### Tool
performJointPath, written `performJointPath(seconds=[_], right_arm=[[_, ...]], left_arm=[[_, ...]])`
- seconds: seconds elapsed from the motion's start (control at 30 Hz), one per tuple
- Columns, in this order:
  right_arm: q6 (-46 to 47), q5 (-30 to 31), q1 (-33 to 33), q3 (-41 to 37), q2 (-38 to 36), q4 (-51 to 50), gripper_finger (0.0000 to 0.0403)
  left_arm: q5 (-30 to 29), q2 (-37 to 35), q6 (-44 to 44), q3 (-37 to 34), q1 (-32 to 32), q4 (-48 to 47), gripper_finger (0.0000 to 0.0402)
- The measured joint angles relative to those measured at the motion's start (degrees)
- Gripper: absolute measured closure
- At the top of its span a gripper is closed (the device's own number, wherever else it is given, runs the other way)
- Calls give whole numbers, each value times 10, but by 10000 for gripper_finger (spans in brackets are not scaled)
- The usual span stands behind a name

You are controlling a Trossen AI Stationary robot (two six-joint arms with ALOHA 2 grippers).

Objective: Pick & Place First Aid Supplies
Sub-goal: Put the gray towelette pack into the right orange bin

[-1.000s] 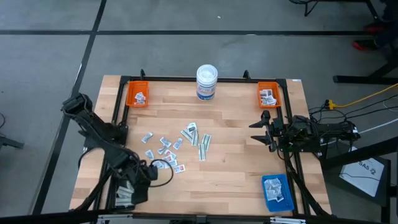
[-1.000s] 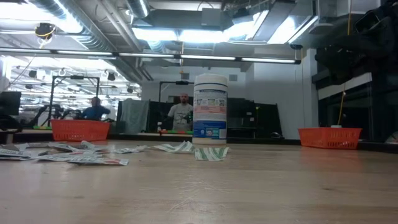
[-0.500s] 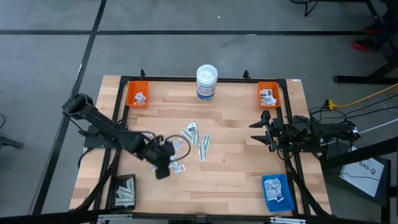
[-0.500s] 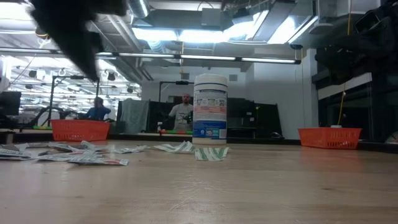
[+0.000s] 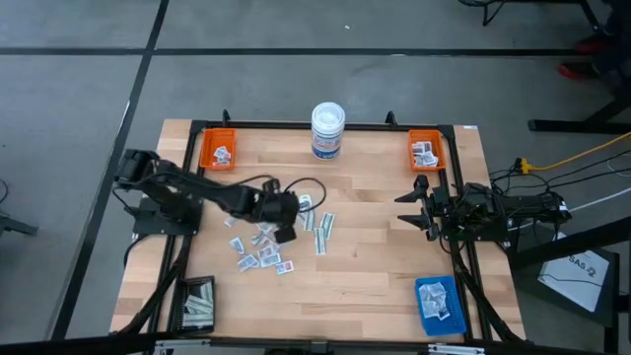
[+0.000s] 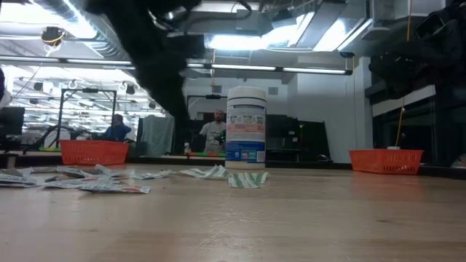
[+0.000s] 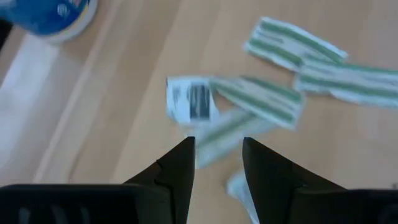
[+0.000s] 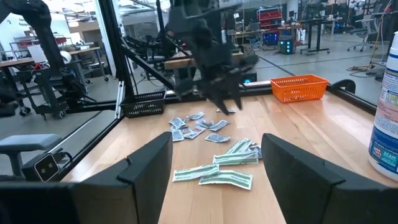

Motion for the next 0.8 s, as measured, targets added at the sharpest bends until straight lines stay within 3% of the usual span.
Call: performJointPath(seconds=[0.23,0.47,0.8], right_arm=[[0,0,0,0,0,0,158],[0,0,0,0,0,0,158],[0,0,0,0,0,0,158]], left_arm=[[23,65,15,0,88,125,272],[82,105,-65,0,155,120,272],[100,130,-70,0,172,124,272]])
